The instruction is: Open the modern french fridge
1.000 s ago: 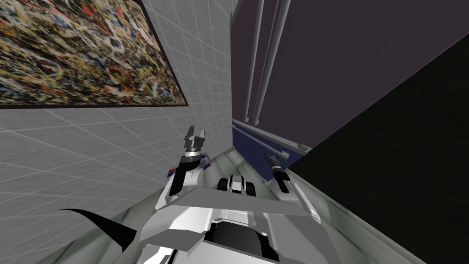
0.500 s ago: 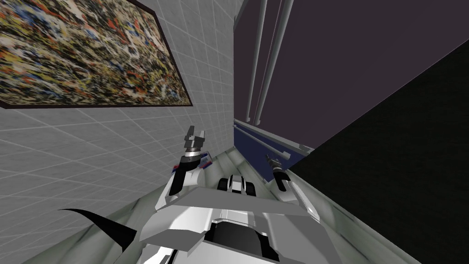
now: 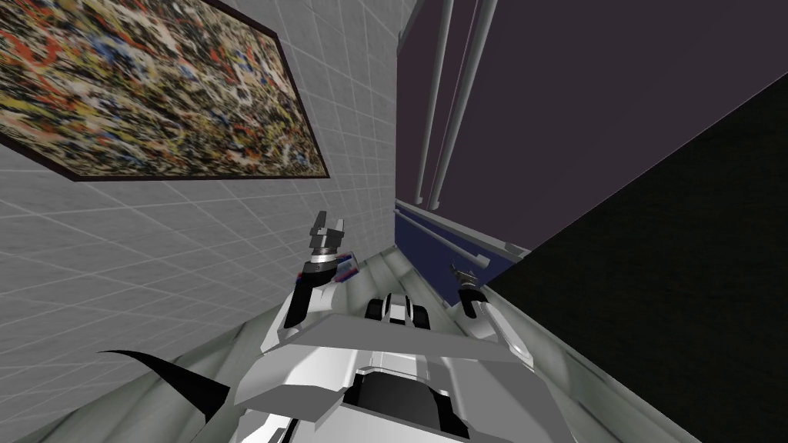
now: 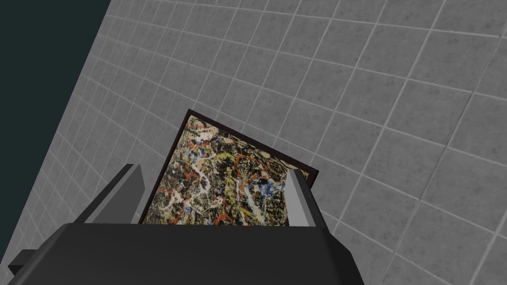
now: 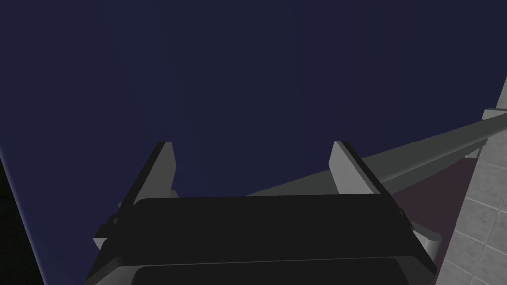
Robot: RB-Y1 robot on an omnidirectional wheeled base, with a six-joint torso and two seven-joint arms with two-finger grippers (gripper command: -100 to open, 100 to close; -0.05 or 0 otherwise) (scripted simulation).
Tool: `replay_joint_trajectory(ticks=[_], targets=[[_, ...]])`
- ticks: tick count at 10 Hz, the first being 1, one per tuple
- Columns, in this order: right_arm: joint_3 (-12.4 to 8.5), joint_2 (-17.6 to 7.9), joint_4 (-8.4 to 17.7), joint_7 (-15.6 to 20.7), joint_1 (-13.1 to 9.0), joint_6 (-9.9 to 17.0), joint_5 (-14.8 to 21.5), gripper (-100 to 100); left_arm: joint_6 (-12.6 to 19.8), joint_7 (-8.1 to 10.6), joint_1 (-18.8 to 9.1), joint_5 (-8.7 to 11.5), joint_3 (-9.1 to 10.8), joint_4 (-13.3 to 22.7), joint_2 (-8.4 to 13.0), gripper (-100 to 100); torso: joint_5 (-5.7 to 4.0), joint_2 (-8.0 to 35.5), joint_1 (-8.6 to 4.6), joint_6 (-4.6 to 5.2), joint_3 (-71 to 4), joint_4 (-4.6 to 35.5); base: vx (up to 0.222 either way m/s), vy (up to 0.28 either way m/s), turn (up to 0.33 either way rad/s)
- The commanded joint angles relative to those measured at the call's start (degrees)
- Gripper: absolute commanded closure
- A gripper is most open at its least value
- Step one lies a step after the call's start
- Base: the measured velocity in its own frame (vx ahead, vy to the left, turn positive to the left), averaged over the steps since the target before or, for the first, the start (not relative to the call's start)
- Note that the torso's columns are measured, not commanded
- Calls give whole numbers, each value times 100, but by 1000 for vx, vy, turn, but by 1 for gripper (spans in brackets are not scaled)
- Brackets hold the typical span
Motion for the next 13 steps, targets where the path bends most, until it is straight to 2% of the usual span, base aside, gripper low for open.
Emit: replay_joint_trajectory(ticks=[1, 2, 3, 4, 6, 7, 8, 9, 10, 11, 12, 13], targets=[[-7, 17, 290, 16, -107, 247, 446, -100, 0, 0, -1, 0, 0, 0, 0, 0, 0, 4, -1, -3, 2, 1, -25, -4, 58], [27, -37, 483, 35, -209, 507, 587, -100, 0, 0, 0, 0, 0, 0, 0, 0, 0, 5, -2, 0, 2, 2, -36, -7, 109], [27, -37, 530, 35, -209, 545, 745, -100, 0, 0, -1, 0, 0, 0, 0, 0, -1, 7, -4, -3, 4, 2, -31, -9, 48], [67, -92, 773, 49, -317, 759, 945, -100, 0, 0, 0, 0, 0, 0, 0, 0, -1, 7, -5, 2, 4, 2, -34, -5, 81], [67, -92, 773, 49, -317, 841, 1032, -100, 0, 0, 0, 0, 0, 0, 0, 0, 0, 4, -3, 0, 2, 1, -21, -5, 21], [112, -145, 1019, 58, -430, 1135, 1245, -100, 0, 0, 0, 0, 0, 0, 0, 0, 0, -1, -2, 0, -1, 0, -23, -1, 101], [112, -145, 1019, 58, -430, 1135, 1307, -100, 0, 0, 0, 0, 0, 0, 0, 0, -1, 3, -2, -3, 1, 0, -24, -4, 51], [160, -198, 1265, 62, -546, 1352, 1556, -100, 0, 0, 0, 0, 0, 0, 0, 0, 0, 5, -3, 0, 3, 1, -34, 0, 71], [160, -198, 1265, 62, -546, 1424, 1569, -100, 0, 0, 0, 0, 0, 0, 0, 0, -1, 9, -2, -2, 5, 2, -26, -1, 57], [213, -250, 1502, 62, -666, 1639, 1810, -100, 0, 0, 0, 0, 0, 0, 0, 0, 0, 5, -3, -1, 3, 2, -32, -4, 93], [213, -250, 1510, 62, -666, 1708, 1819, -100, 0, 0, 0, 0, 0, 0, 0, 0, -1, 6, -4, -2, 3, 1, -28, -1, 54], [268, -302, 1699, 59, -788, 1932, 2019, -100, 0, 0, 0, 0, 0, 0, 0, 0, 0, 4, -3, 1, 2, 1, -33, 3, 85]])
